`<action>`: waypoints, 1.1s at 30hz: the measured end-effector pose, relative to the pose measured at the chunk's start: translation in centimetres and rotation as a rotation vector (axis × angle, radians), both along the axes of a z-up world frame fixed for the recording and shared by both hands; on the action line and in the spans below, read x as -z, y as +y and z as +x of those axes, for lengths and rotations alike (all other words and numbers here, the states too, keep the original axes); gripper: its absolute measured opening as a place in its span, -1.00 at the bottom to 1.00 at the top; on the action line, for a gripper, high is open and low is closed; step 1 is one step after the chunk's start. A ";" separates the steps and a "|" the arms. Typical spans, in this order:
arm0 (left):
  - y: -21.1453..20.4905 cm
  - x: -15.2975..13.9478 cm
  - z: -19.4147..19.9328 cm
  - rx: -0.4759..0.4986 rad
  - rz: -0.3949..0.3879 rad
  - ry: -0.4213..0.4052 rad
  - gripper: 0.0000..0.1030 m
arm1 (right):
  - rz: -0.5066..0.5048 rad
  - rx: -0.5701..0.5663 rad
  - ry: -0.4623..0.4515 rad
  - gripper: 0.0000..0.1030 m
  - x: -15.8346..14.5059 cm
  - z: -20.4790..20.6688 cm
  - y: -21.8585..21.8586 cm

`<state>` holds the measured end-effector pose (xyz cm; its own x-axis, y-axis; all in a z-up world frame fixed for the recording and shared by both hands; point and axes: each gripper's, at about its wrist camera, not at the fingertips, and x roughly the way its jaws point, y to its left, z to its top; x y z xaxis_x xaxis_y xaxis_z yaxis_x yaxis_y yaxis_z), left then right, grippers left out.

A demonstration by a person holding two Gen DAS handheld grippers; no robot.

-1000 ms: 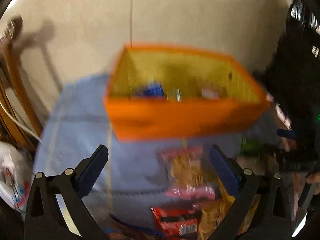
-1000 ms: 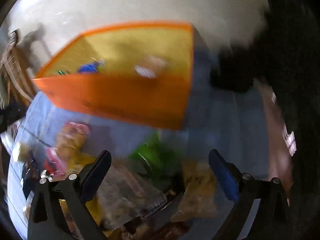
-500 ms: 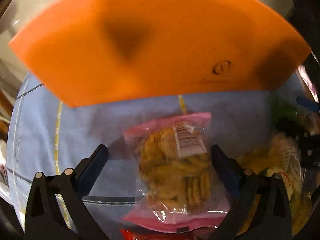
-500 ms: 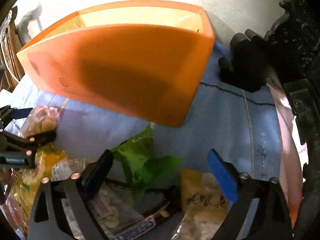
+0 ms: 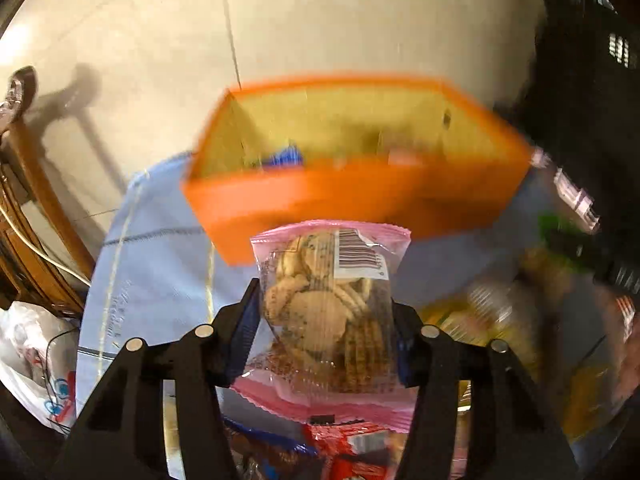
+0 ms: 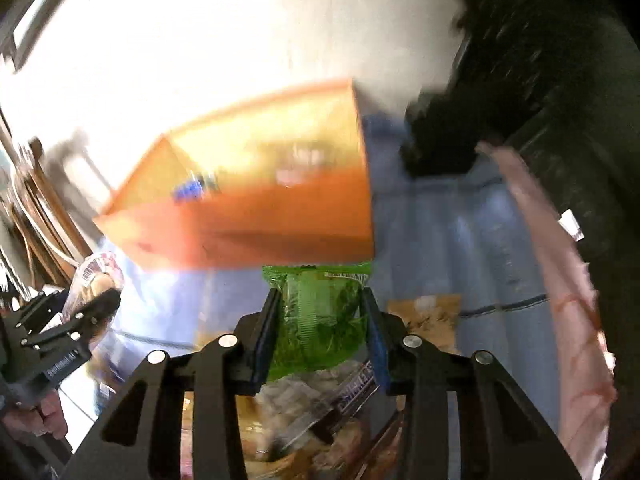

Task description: Organize snacks

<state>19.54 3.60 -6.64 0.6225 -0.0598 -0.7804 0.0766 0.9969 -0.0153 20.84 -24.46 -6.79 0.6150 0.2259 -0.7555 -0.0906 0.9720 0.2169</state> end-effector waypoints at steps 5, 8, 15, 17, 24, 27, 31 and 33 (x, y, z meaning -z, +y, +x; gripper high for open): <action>2.2 -6.7 3.2 -0.031 0.018 -0.113 0.07 | -0.008 -0.008 -0.148 -0.22 -7.7 2.8 0.4; 3.3 -8.5 6.9 -0.076 0.017 -0.113 0.07 | -0.018 0.025 -0.231 -0.22 -11.1 6.0 1.3; 5.9 -7.5 12.0 -0.163 0.011 -0.046 0.28 | -0.011 0.007 -0.189 0.16 -11.2 13.1 3.8; 6.7 -7.0 11.5 -0.230 0.088 -0.087 0.92 | 0.007 -0.005 -0.169 0.91 -9.8 13.5 3.8; 7.0 -4.4 4.1 -0.130 0.147 -0.034 0.92 | -0.138 0.032 -0.105 0.93 -6.1 8.8 -0.3; 7.0 -1.8 -1.4 -0.091 0.111 0.021 0.92 | -0.191 0.055 -0.023 0.93 -2.7 6.5 -2.6; 6.7 2.6 -8.4 -0.091 0.061 0.057 0.92 | -0.227 0.100 0.114 0.93 3.8 3.4 -5.3; 6.4 4.8 -9.2 -0.048 0.089 0.126 0.92 | -0.204 0.130 0.151 0.93 6.0 2.8 -6.4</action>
<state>10.34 10.05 -11.48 0.5196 0.0405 -0.8534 0.0316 0.9973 0.0665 23.61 -30.87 -12.75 0.5060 -0.0135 -0.8624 0.0561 0.9983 0.0173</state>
